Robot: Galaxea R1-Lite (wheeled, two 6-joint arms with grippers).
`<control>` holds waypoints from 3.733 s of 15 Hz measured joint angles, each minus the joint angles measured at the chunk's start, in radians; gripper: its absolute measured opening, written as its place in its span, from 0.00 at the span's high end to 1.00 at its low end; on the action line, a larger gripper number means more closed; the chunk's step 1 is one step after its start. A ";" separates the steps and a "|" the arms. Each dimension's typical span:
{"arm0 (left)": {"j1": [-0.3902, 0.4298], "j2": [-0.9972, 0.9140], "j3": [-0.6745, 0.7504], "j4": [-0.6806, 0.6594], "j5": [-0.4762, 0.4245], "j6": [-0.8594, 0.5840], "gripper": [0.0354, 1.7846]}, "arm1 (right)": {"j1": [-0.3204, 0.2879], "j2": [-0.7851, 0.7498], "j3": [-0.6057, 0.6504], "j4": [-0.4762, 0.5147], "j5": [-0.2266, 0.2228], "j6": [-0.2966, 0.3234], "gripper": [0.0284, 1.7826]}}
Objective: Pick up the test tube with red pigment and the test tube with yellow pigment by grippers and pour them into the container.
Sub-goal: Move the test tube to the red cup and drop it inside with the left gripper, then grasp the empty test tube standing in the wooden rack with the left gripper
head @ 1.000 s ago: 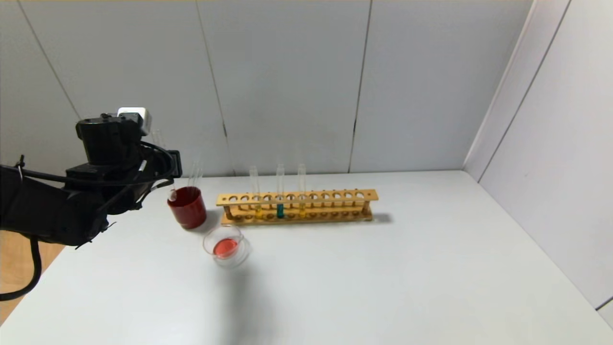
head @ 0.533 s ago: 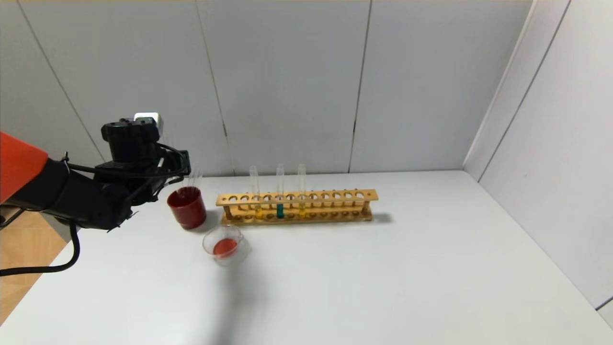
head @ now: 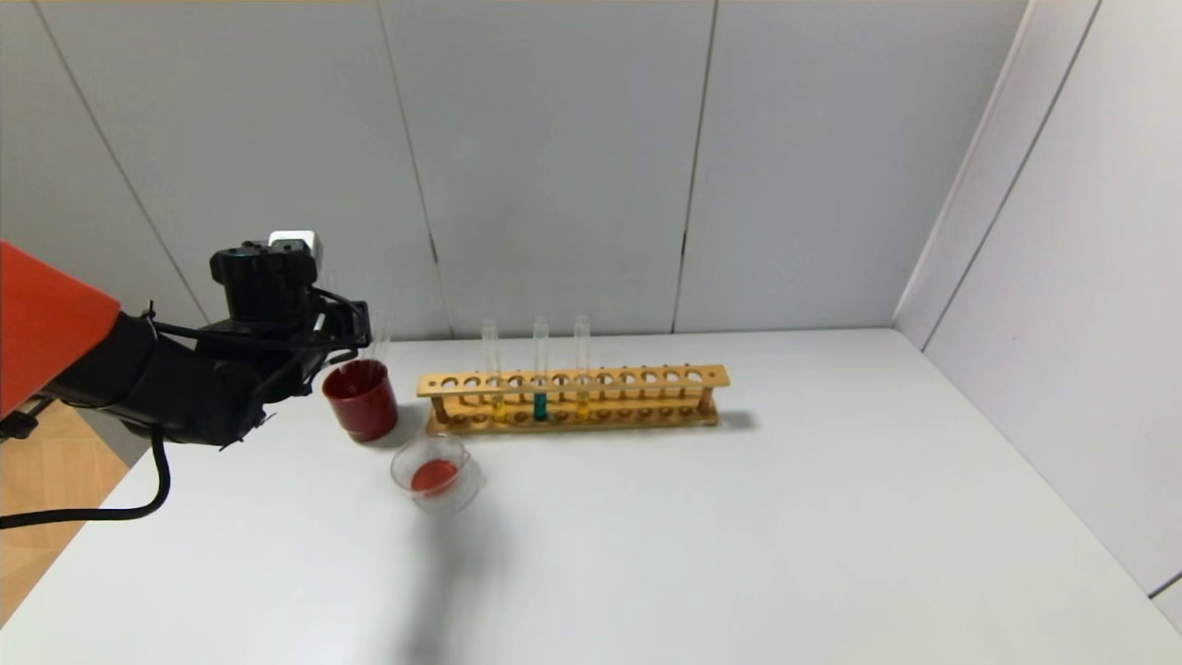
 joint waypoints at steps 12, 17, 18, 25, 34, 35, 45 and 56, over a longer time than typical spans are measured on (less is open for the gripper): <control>-0.003 0.006 0.050 -0.020 0.001 0.002 0.37 | 0.000 0.000 0.000 0.000 0.000 0.000 0.02; -0.020 -0.057 0.068 -0.028 0.007 0.009 0.05 | 0.000 0.000 0.000 0.000 0.000 0.000 0.02; -0.032 -0.083 0.072 -0.025 0.007 0.016 0.03 | 0.000 0.000 0.000 0.000 0.000 0.000 0.02; -0.165 -0.310 0.204 -0.019 -0.030 0.180 0.02 | 0.000 0.000 0.000 0.000 0.000 0.000 0.02; -0.160 -0.372 0.449 -0.026 -0.456 0.082 0.02 | 0.000 0.000 0.000 0.000 0.000 0.000 0.02; -0.160 -0.360 0.461 -0.030 -0.474 0.076 0.02 | 0.000 0.000 0.000 0.000 0.000 0.000 0.02; -0.173 -0.127 0.367 -0.212 -0.515 0.080 0.02 | 0.000 0.000 0.000 0.000 0.000 0.000 0.02; -0.190 0.045 0.106 -0.079 -0.514 0.082 0.02 | 0.000 0.000 0.000 0.000 0.000 0.000 0.02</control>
